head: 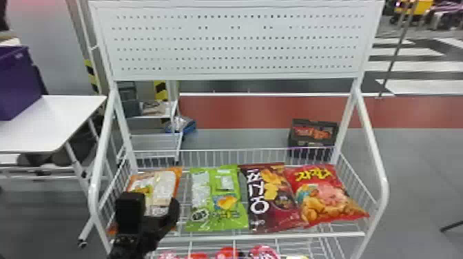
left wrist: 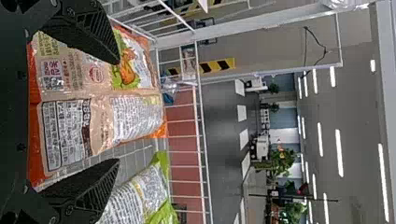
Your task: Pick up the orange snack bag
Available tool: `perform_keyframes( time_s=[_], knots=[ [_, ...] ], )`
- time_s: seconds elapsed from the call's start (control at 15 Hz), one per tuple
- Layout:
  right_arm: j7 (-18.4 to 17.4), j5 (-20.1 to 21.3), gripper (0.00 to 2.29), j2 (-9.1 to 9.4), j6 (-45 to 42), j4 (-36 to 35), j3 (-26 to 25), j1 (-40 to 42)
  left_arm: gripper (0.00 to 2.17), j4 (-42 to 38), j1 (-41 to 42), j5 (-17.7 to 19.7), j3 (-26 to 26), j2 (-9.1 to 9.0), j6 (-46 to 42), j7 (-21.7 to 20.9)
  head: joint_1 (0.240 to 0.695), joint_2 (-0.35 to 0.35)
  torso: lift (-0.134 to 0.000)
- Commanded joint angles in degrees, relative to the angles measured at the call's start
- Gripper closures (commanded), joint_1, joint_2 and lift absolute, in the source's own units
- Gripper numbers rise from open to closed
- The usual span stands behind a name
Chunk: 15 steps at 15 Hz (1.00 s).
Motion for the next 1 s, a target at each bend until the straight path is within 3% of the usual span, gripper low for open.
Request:
perform_keyframes(
  time_s=[0.0,0.27,0.33,0.53,0.6,0.93],
  knots=[
    [0.0,0.0,0.17,-0.01,0.0,0.1,0.0,-0.1,0.16,2.4,-1.0,0.4,0.4,0.00,0.0,-0.1,0.499,0.000,0.000],
    [-0.1,0.0,0.17,-0.01,0.0,0.1,0.0,-0.1,0.24,4.6,-1.4,0.9,1.4,-0.26,0.0,-0.5,0.499,0.000,0.000],
    [-0.1,0.0,0.17,-0.01,0.0,0.1,0.0,-0.1,0.38,4.6,-1.4,1.0,1.6,-0.26,0.0,-0.4,0.499,0.000,0.000],
    [-0.1,0.0,0.17,-0.01,0.0,0.1,0.0,-0.2,1.34,4.5,-1.3,1.5,1.7,-0.26,0.0,0.4,0.499,0.000,0.000],
    [-0.1,0.0,0.17,-0.01,0.0,0.2,0.0,-0.2,1.54,4.2,-1.0,1.5,1.8,-0.26,0.0,0.3,0.499,0.000,0.000],
    [-0.1,-0.1,0.17,-0.01,0.0,0.4,0.0,-0.5,1.56,0.8,1.5,1.5,2.0,0.00,-0.7,0.4,0.499,0.000,0.000]
  ],
)
